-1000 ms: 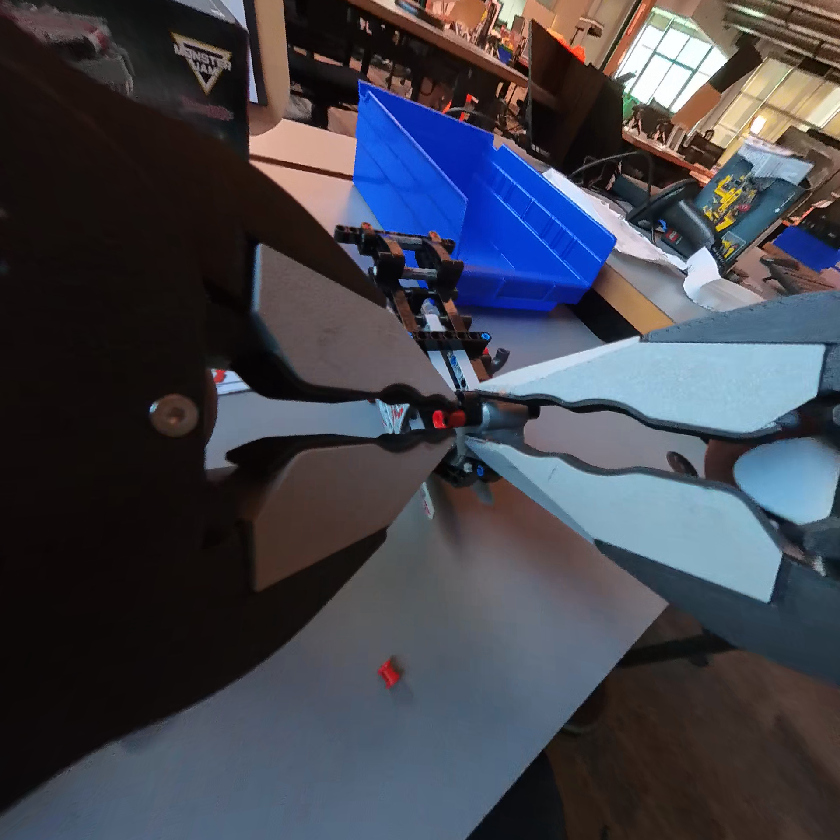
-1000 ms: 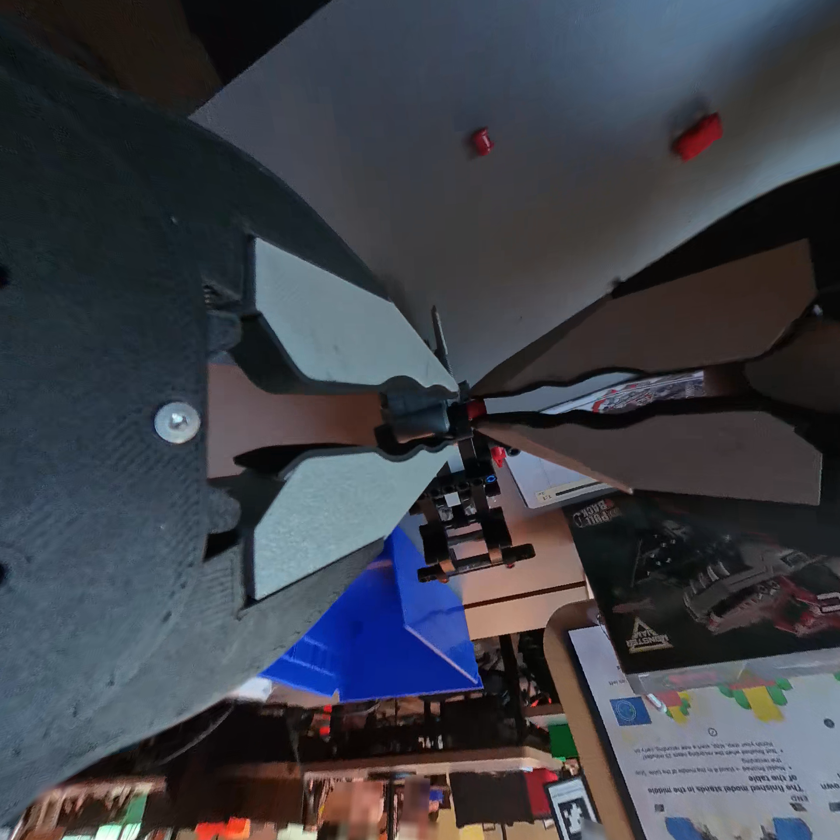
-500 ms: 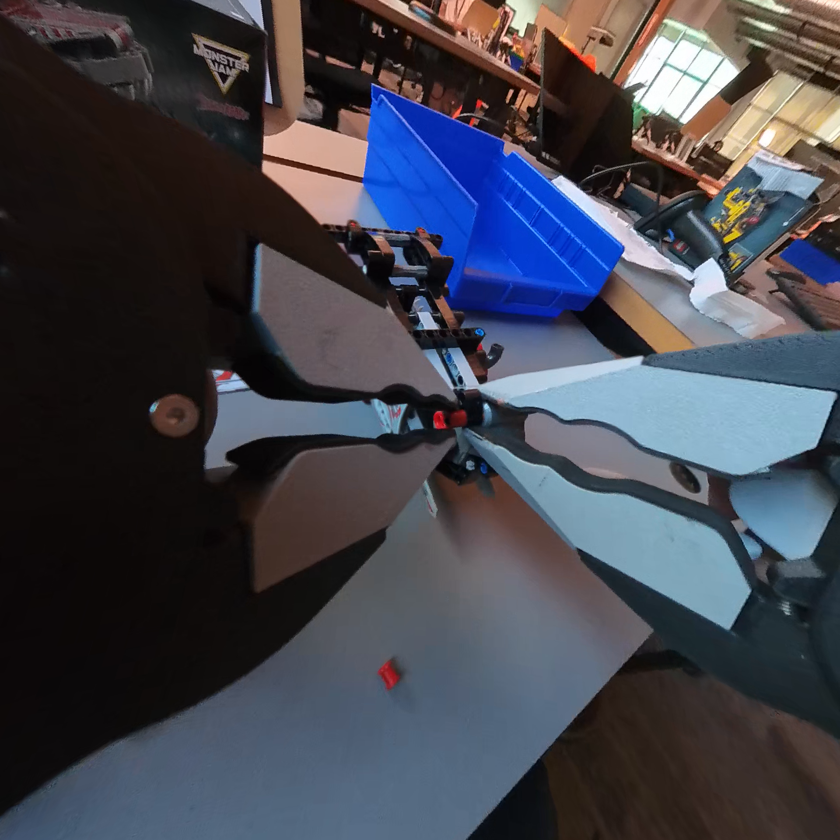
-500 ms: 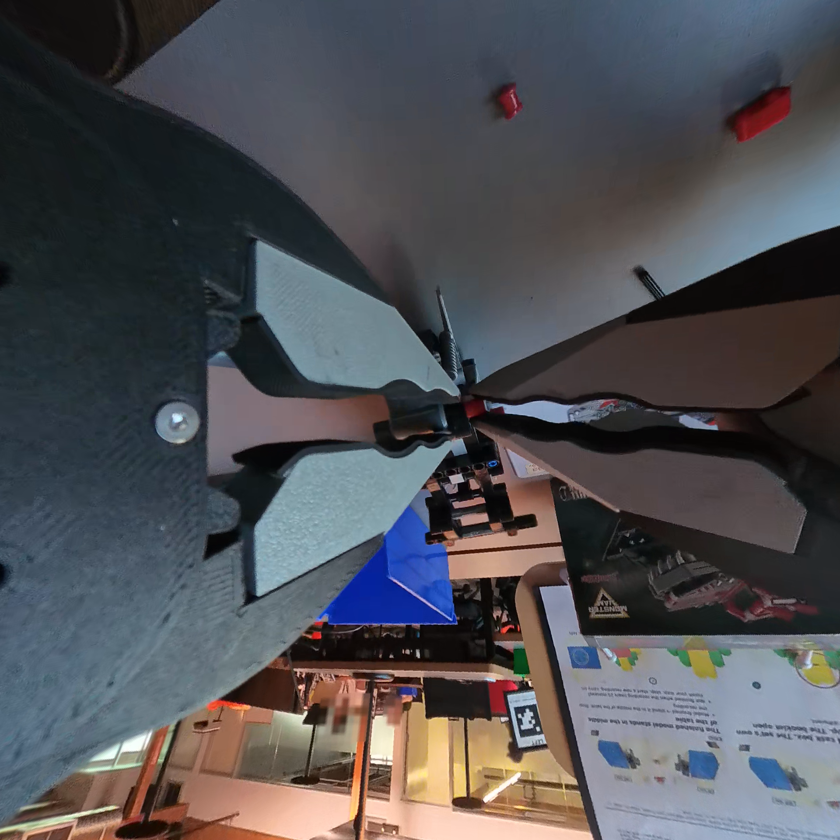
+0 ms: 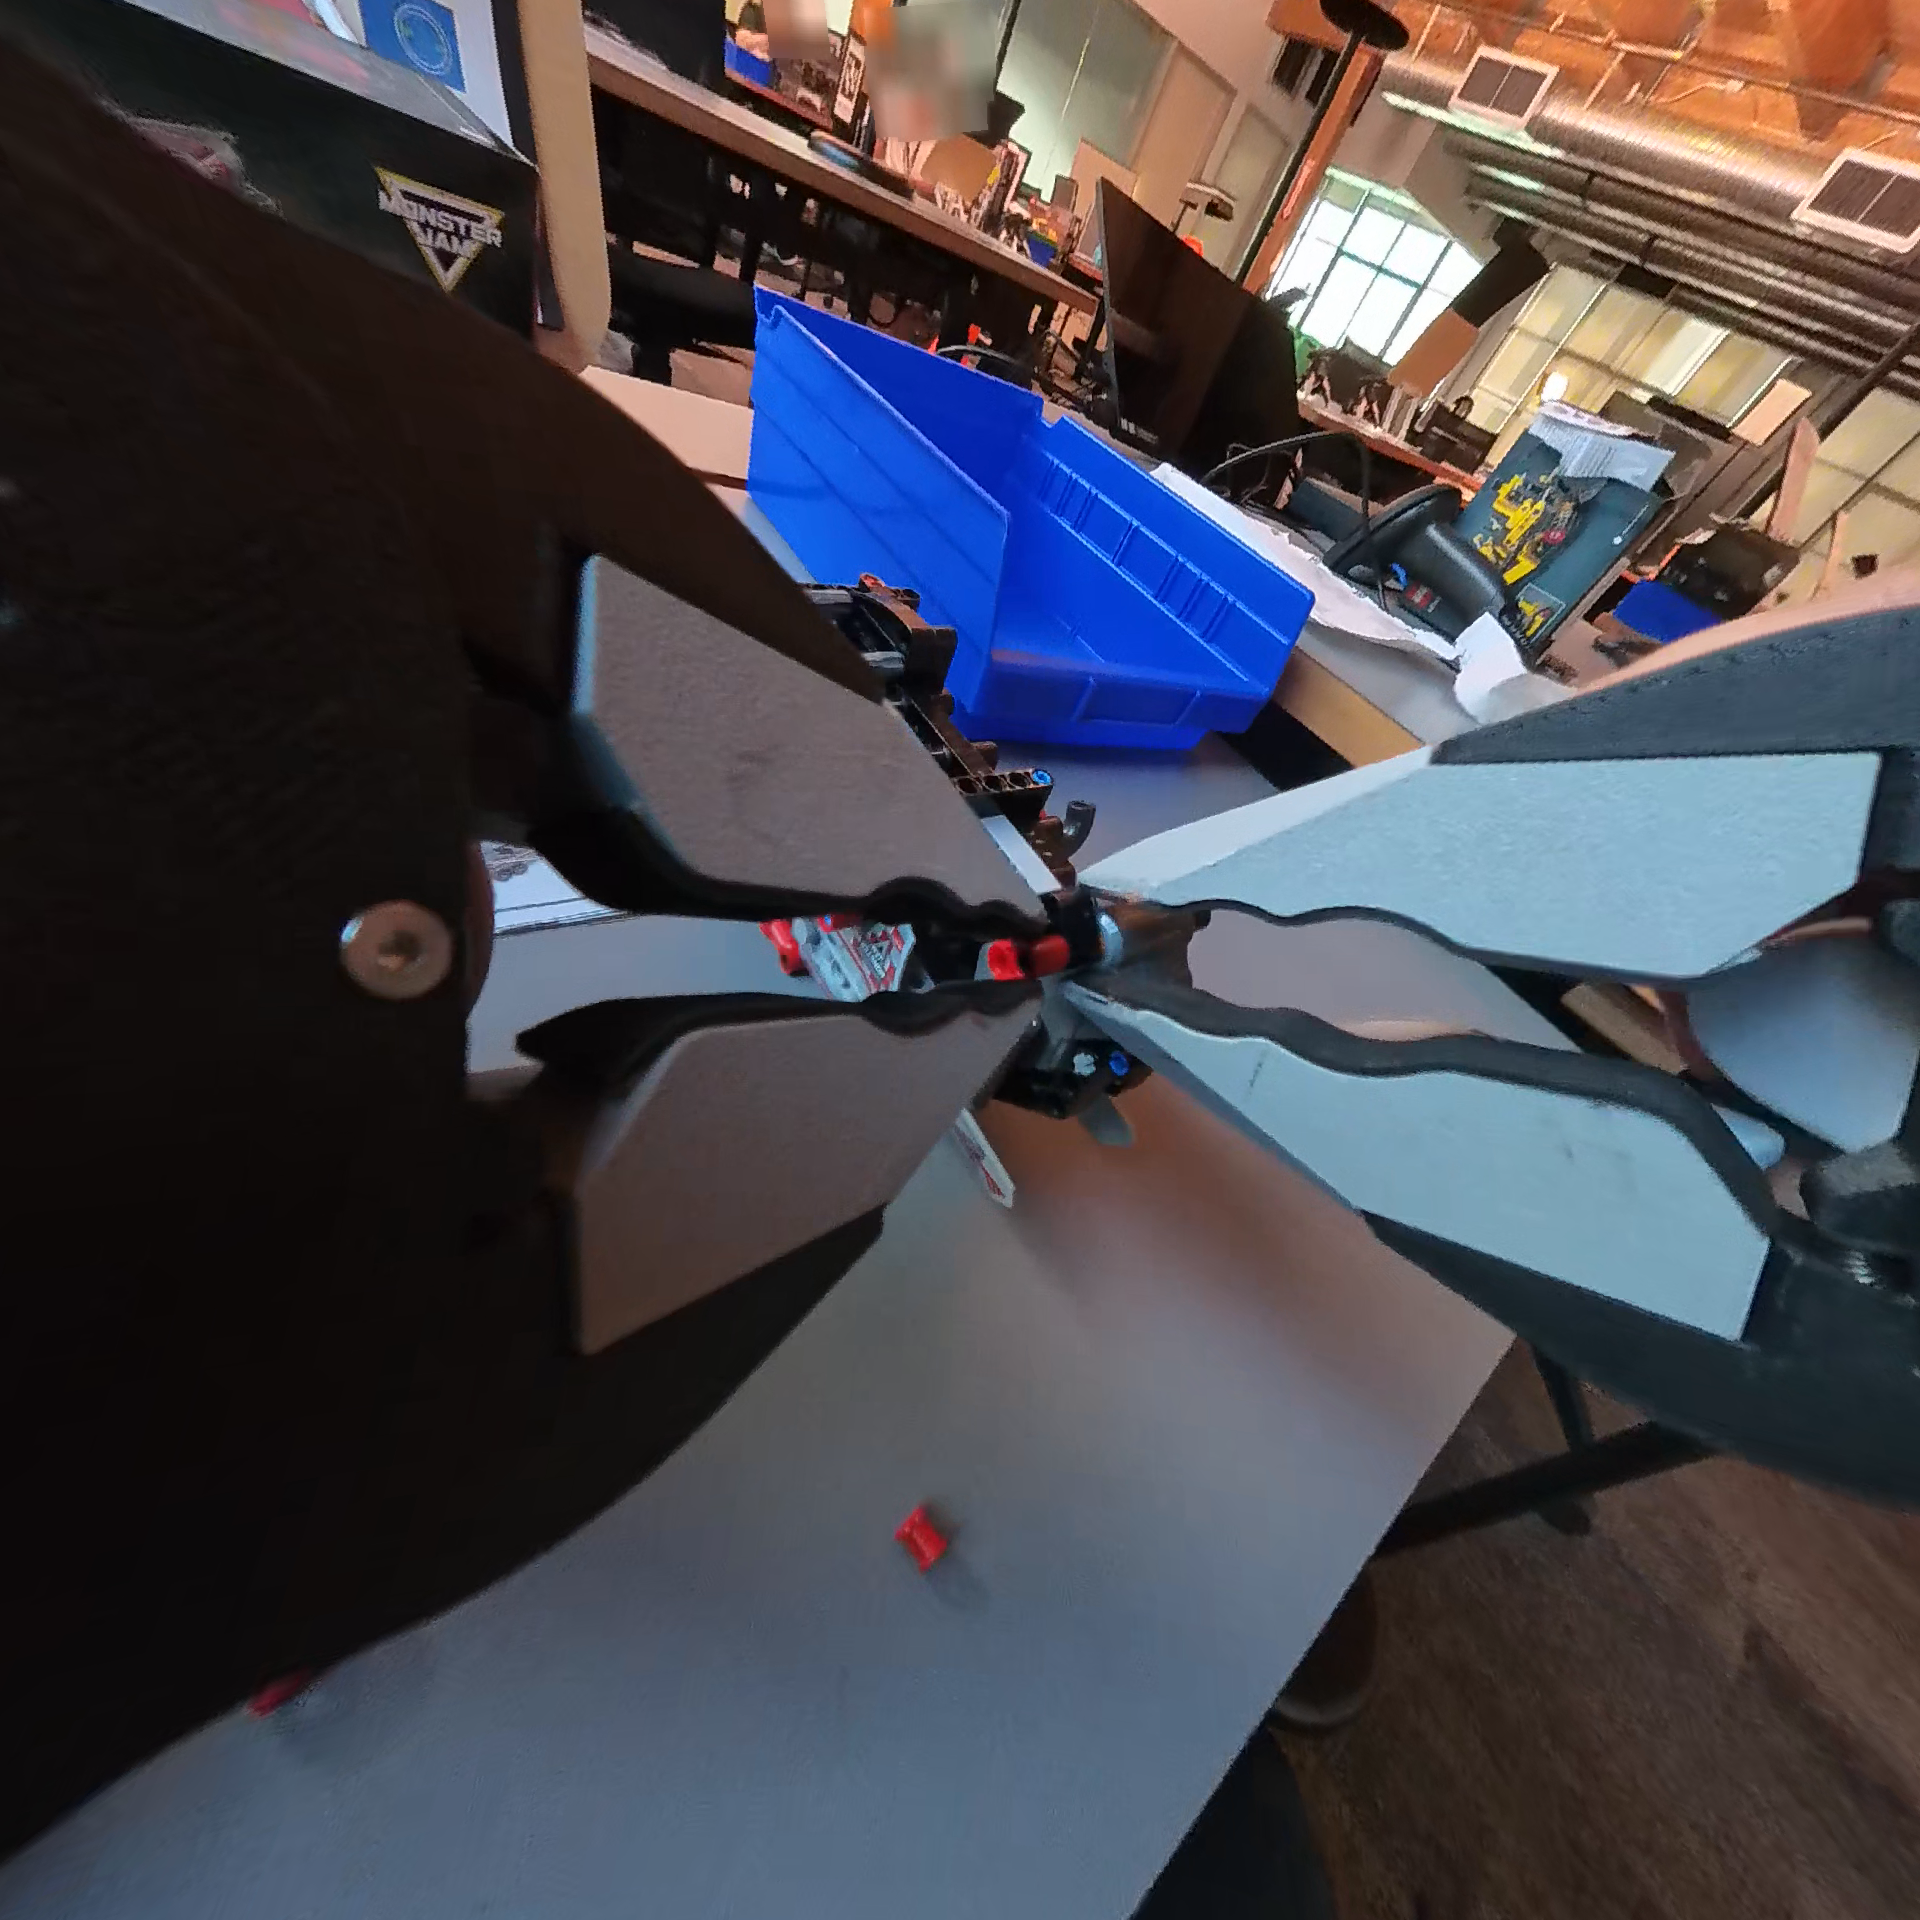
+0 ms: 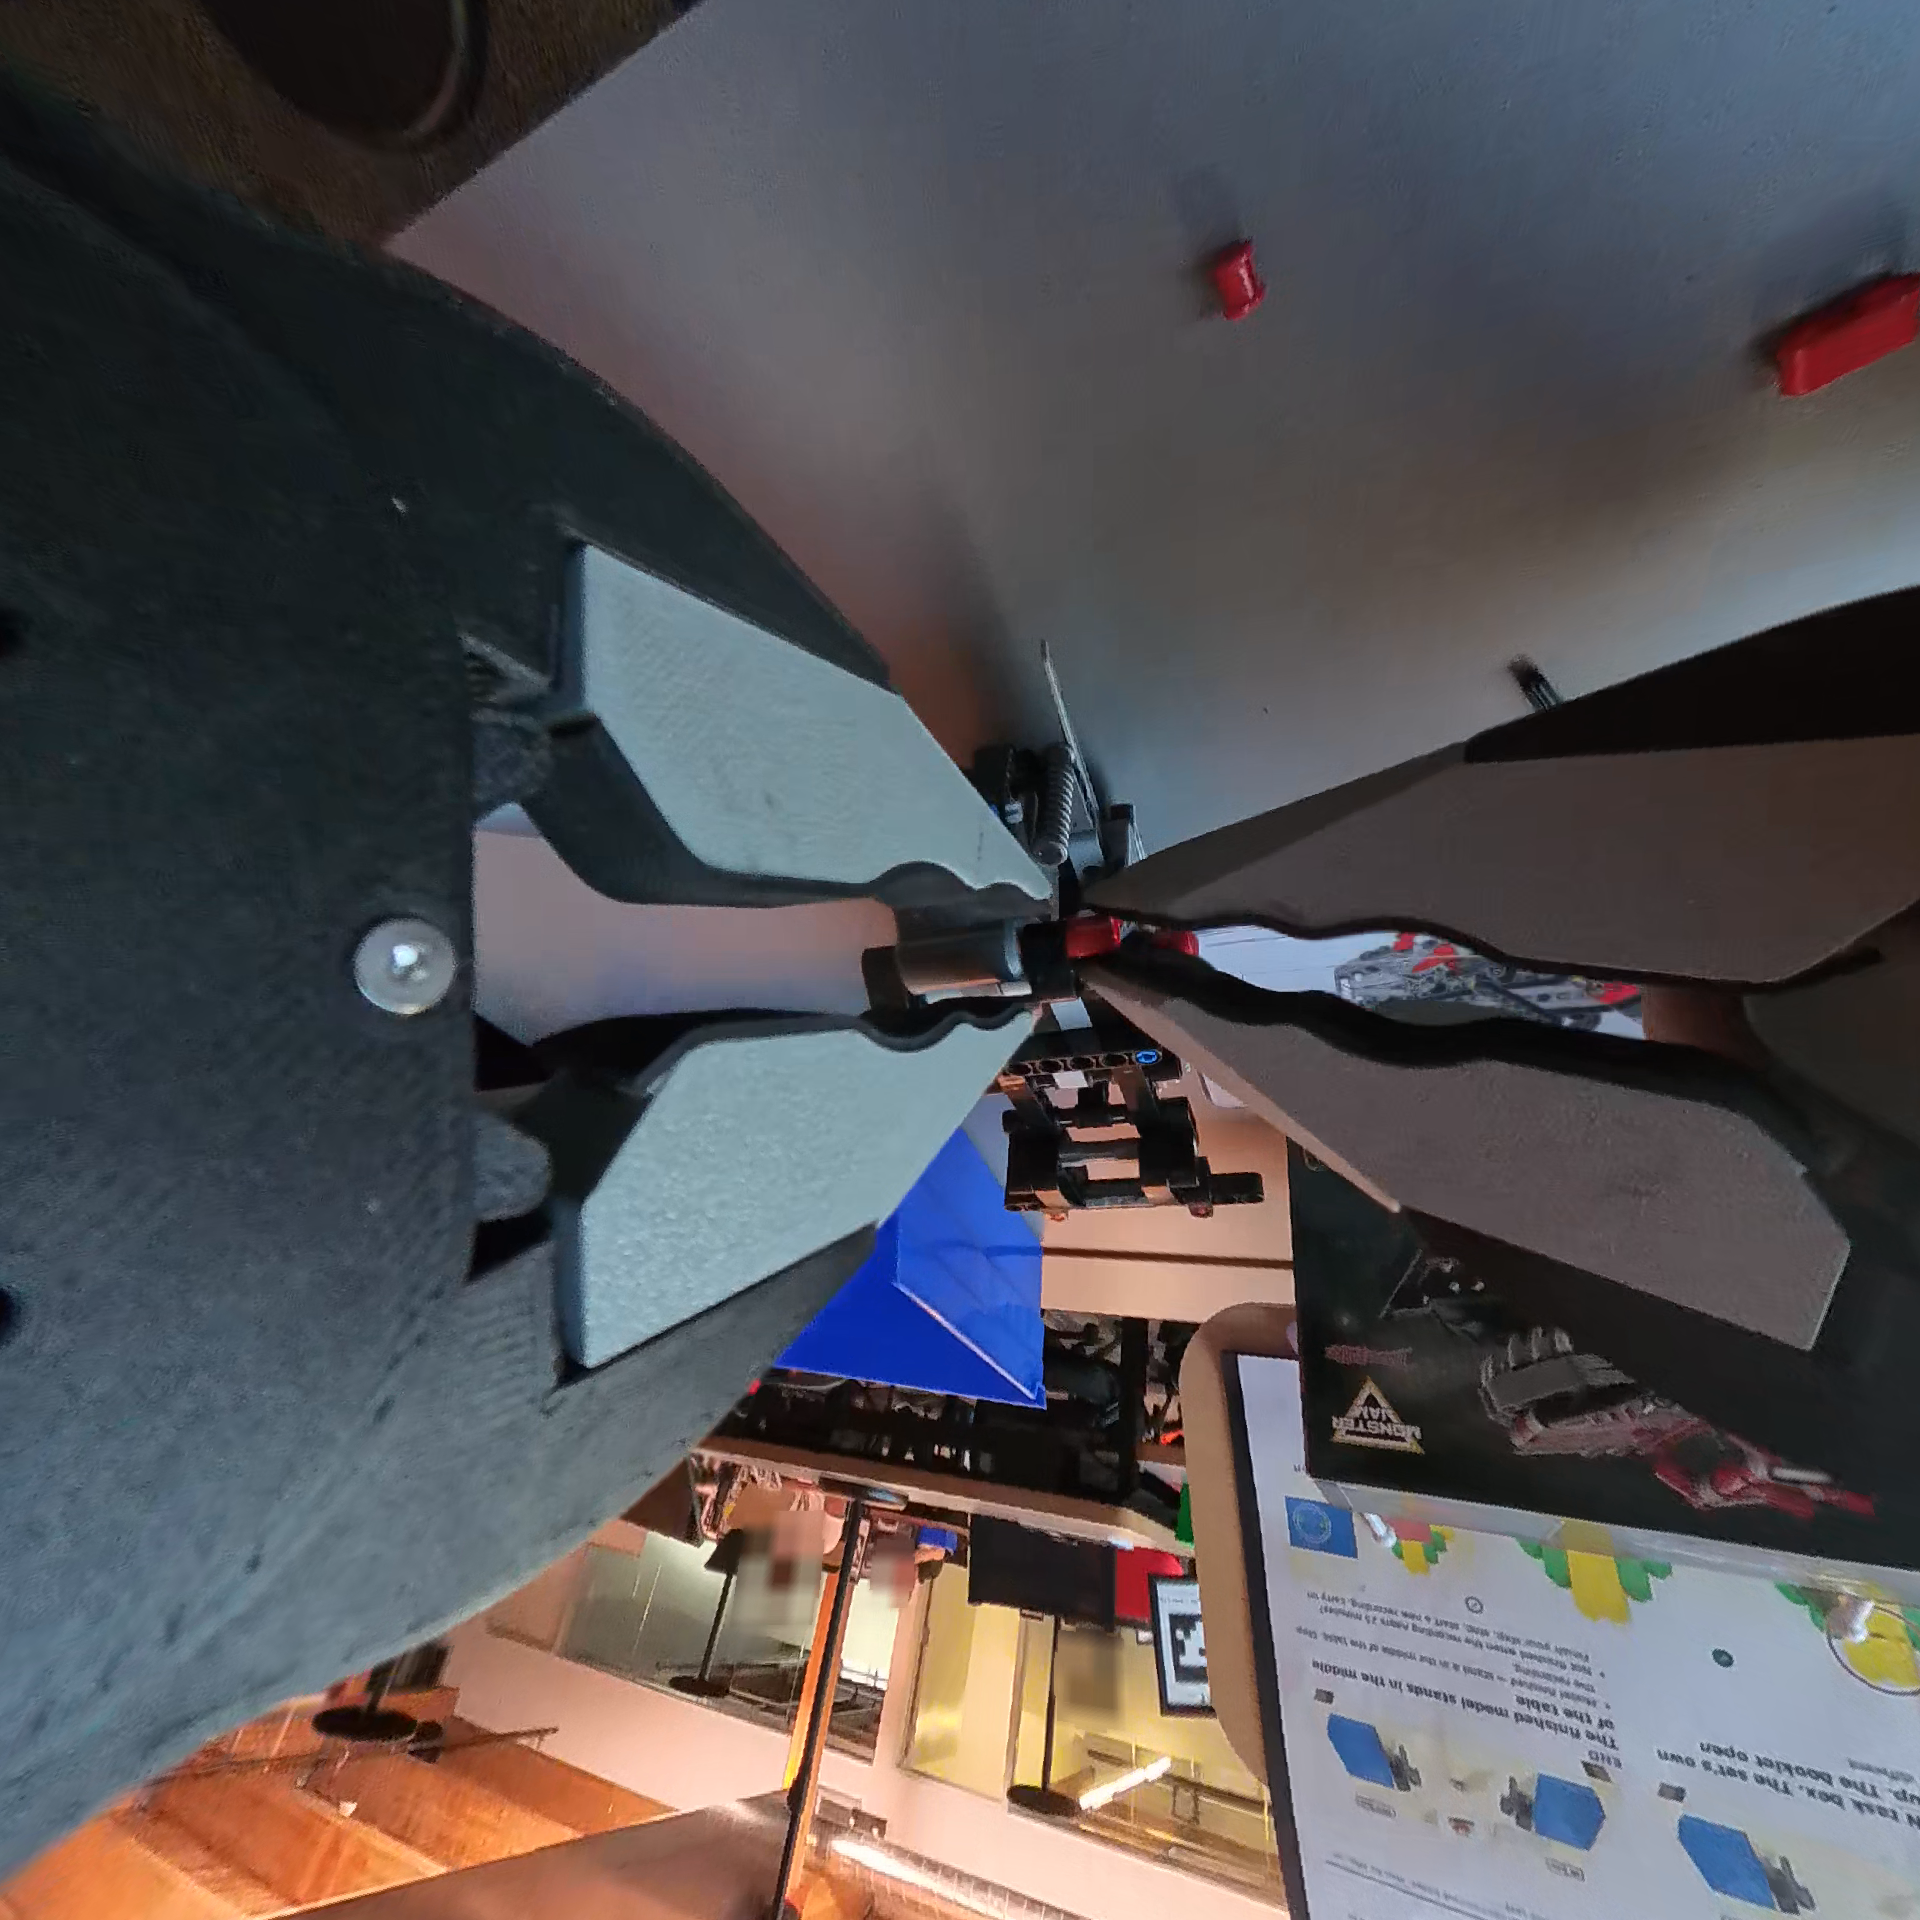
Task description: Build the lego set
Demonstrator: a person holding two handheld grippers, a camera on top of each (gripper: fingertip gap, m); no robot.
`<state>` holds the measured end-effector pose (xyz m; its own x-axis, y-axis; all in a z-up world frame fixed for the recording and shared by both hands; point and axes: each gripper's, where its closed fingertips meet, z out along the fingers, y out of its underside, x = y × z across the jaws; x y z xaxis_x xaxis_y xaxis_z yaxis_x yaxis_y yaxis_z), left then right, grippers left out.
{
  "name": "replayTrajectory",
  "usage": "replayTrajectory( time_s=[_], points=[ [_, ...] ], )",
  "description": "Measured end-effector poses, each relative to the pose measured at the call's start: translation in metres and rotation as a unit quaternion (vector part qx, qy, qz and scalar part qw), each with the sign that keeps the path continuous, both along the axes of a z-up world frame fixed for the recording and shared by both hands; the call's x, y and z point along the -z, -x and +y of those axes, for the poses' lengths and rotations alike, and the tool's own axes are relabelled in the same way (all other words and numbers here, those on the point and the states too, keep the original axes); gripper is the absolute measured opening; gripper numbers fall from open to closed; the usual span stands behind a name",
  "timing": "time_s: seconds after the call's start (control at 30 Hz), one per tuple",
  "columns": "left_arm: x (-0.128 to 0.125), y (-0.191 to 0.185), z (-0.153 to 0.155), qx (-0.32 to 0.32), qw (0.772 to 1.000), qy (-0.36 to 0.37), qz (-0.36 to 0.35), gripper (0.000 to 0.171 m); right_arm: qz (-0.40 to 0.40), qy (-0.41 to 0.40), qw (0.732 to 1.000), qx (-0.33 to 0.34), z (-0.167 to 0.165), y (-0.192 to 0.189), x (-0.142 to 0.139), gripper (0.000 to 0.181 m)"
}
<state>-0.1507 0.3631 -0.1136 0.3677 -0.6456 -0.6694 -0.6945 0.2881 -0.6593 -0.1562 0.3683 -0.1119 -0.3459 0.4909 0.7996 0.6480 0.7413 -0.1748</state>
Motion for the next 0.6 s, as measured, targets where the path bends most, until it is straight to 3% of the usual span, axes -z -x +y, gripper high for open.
replayTrajectory(
  time_s=[0.13, 0.23, 0.3, 0.37, 0.6],
  points=[
    [-0.001, -0.004, -0.003, 0.008, 1.0, 0.001, -0.004, 0.004, 0.009, 0.01, 1.0, 0.009, -0.003, -0.005, -0.001, 0.011],
    [0.002, -0.008, -0.005, 0.011, 1.0, 0.003, 0.0, 0.004, -0.005, 0.075, 0.997, 0.009, -0.012, -0.013, 0.007, 0.022],
    [0.004, -0.008, -0.004, 0.004, 1.0, -0.003, 0.005, 0.004, 0.001, 0.118, 0.993, 0.016, -0.014, -0.016, 0.005, 0.019],
    [0.004, -0.01, -0.006, 0.01, 1.0, -0.002, 0.005, 0.004, 0.015, 0.098, 0.995, 0.02, -0.007, -0.013, 0.0, 0.032],
    [0.004, -0.013, -0.009, 0.012, 0.999, -0.025, 0.023, 0.004, -0.034, 0.004, 0.999, 0.003, -0.004, -0.004, 0.012, 0.012]
  ],
)
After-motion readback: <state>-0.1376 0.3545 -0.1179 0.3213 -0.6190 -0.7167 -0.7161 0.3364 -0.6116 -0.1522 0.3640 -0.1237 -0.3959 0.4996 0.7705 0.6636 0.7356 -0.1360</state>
